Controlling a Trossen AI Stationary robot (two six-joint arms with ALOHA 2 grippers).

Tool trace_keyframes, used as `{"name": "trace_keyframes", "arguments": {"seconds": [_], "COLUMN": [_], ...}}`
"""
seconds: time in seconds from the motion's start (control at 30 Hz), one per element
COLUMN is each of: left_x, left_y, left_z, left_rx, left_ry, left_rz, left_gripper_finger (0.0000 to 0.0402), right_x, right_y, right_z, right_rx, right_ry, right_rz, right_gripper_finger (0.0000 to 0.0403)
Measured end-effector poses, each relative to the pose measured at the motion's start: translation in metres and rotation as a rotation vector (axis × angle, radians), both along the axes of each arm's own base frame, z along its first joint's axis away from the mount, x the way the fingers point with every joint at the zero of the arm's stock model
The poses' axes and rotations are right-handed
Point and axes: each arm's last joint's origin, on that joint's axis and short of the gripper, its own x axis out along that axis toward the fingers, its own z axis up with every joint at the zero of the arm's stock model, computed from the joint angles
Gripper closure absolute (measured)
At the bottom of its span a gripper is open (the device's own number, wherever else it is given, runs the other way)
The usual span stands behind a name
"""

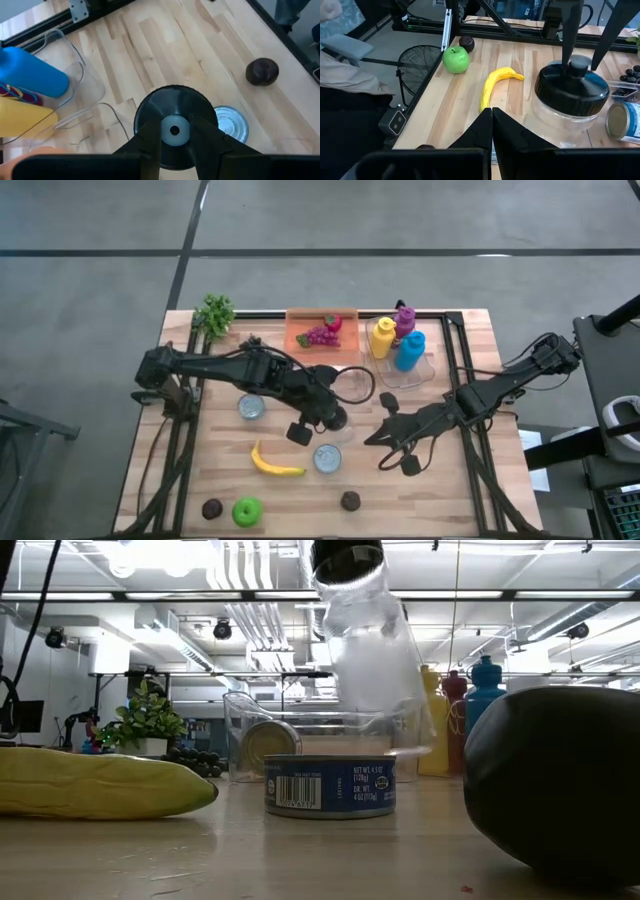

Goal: Pick & Place Food Item
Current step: Put the transparent water bottle into the right transparent bin

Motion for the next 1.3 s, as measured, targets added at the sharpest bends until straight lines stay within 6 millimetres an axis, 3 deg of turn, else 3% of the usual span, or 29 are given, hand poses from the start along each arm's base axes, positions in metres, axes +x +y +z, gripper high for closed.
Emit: {"name": "trace_keyframes", "arguments": {"seconds": [1.0,1.3], "left_x": [-0.0064,-0.0064], "left_y": [0.0006,0.0006], "left_z": [-0.0016,-0.0018], "left_rx": [-0.012,-0.042], "left_ry": [0.074,0.079], "left_rz": [0.026,0.064], "left_gripper_finger": [0.0322,0.0294], "right_x": [0.0000,0.0000], "right_y": [0.0000,0.0001], "right_z": [0.0000,0.0001], "right_rx": [0.000,0.002], "right_ry": [0.000,0.000], "right_rz": [0.001,0.001], "right_gripper_finger": [0.0394,0.0394]}}
